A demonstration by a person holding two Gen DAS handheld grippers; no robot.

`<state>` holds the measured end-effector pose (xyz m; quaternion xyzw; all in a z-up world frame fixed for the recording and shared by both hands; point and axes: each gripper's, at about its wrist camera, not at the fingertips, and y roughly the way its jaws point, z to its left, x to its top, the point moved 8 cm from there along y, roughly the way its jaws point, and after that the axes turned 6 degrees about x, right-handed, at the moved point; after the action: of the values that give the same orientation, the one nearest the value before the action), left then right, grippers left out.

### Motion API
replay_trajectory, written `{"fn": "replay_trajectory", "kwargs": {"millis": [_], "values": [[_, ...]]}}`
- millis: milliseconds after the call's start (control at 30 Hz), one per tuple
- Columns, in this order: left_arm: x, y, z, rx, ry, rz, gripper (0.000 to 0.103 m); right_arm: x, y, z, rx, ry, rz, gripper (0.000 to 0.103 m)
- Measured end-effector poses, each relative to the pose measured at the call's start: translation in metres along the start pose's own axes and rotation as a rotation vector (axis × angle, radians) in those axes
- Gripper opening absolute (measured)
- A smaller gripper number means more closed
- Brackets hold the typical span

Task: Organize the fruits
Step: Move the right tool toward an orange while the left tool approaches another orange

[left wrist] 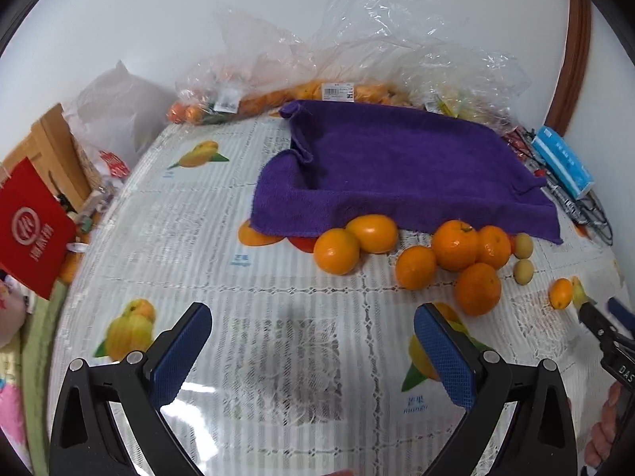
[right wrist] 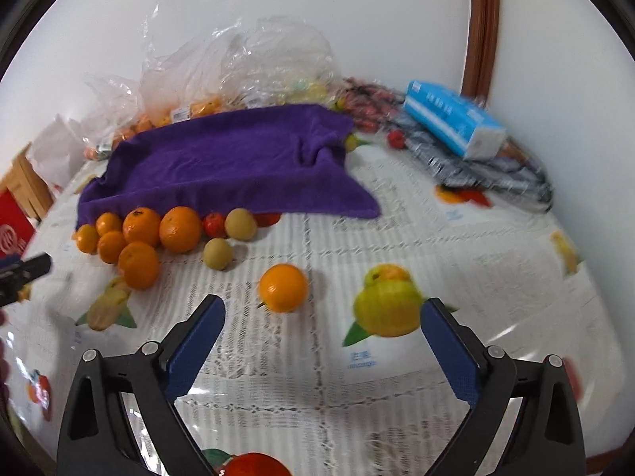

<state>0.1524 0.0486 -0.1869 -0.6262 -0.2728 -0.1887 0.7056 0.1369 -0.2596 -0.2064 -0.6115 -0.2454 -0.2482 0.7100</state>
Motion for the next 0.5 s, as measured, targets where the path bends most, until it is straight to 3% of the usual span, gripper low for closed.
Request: {"fn": "replay_trajectory", "kwargs": {"millis": [67, 267, 400, 500], "values": [[0.000, 0.005, 0.003, -0.004, -0.009, 0.005, 0.101, -0.001, 0.009, -0.002, 0.024, 0.045, 0.024, 0.098], [0.000, 0.018, 0.012, -0.001, -0.022, 0.009, 0.101, 0.000, 0.034, 0.002, 0.075, 0.100, 0.059, 0.078], [0.001, 0.027, 0.015, -0.026, -0.039, 0.019, 0.100, 0.000, 0.049, 0.007, 0.060, 0.094, 0.071, 0.064], [0.005, 0.033, 0.012, -0.035, -0.030, 0.017, 0.097, 0.003, 0.053, 0.010, 0.022, 0.063, 0.057, 0.048]]}}
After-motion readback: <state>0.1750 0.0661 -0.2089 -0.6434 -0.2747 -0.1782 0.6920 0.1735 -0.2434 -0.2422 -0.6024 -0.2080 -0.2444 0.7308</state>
